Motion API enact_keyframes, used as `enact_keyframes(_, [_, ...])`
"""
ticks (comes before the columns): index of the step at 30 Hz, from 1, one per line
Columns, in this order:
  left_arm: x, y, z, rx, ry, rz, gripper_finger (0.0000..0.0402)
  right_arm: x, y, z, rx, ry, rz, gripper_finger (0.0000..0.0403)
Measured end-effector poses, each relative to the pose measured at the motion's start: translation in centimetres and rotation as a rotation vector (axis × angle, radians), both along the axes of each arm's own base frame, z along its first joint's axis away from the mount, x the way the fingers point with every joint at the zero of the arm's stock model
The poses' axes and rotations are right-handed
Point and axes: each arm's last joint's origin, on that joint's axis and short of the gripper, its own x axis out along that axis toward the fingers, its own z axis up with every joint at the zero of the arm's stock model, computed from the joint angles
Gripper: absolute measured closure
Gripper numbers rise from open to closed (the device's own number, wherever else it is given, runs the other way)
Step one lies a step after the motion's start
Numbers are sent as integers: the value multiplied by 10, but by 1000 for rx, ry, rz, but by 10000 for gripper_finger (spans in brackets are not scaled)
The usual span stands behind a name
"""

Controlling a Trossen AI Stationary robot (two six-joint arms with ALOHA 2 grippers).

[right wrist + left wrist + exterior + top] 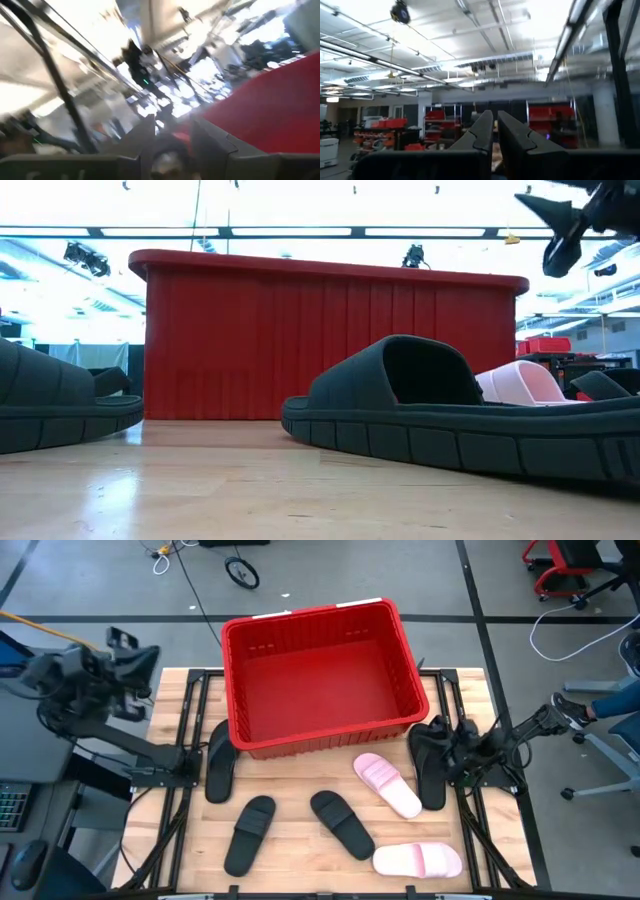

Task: Pick and place slides into bin
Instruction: Put the left black slipper into the red container

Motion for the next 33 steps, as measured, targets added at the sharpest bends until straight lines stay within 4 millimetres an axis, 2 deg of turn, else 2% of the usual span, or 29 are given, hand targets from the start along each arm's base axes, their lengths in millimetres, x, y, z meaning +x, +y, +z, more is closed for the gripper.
enact_keyframes(4, [28,-10,-3,27,59,-59,379,-3,2,5,14,-82,106,277])
enact_keyframes(8, [53,-17,-8,-13,109,-89,383,-3,2,9,8,-92,125,277])
enact_keyframes(17, [89,-27,-18,-26,198,-104,369,-3,2,10,41,-99,144,277])
enact_keyframes(21, [98,-30,-21,-75,209,-126,362,-3,2,10,94,-110,192,277])
enact_keyframes(26, [105,-33,-28,-158,251,-168,366,-4,6,12,107,-141,346,277])
enact_keyframes(30, [106,-39,-47,-300,399,-226,374,-7,5,16,281,-208,461,277])
enact_keyframes(33, [104,-43,-69,-431,588,-224,376,-8,5,17,307,-213,476,277])
